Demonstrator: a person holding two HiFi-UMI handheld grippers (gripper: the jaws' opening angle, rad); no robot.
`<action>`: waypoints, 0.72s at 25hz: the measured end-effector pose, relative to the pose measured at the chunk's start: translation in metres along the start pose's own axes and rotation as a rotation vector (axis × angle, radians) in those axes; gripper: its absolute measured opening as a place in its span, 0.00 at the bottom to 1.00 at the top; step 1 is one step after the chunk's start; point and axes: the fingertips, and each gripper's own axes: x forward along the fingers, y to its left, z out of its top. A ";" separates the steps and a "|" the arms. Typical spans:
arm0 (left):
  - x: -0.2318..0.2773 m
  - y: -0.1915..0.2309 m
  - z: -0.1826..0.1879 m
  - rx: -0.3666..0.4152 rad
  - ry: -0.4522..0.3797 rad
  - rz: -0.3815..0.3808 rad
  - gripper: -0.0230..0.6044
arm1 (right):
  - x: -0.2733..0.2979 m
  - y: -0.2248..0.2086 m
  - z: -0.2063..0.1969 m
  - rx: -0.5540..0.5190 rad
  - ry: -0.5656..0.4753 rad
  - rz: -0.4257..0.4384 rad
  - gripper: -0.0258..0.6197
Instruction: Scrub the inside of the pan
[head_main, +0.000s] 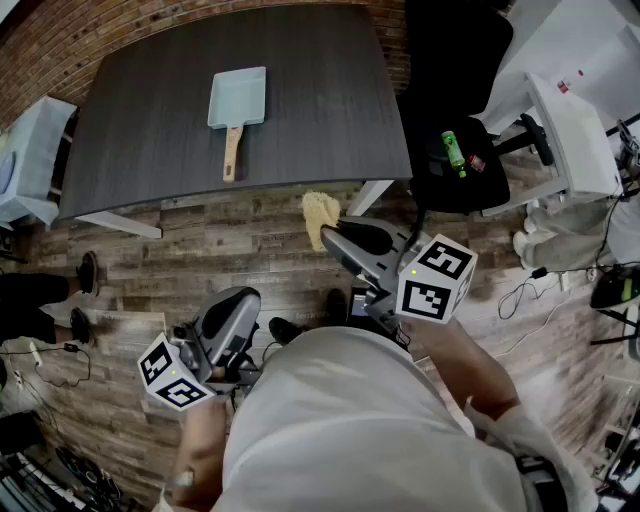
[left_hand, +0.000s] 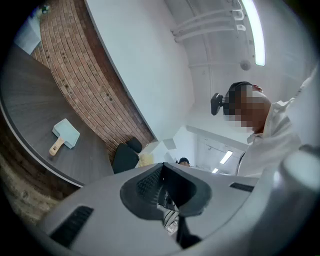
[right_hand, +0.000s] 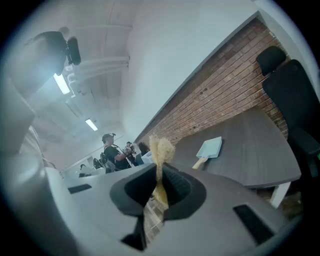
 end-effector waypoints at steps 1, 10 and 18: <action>0.000 0.000 0.000 -0.001 0.000 0.003 0.05 | 0.000 0.000 -0.001 0.001 0.003 0.001 0.10; 0.001 0.001 -0.005 -0.011 -0.006 0.016 0.05 | 0.000 -0.001 -0.007 -0.009 0.029 0.011 0.10; 0.015 0.002 -0.020 -0.021 -0.010 0.015 0.05 | -0.016 -0.017 -0.011 0.005 0.017 -0.003 0.11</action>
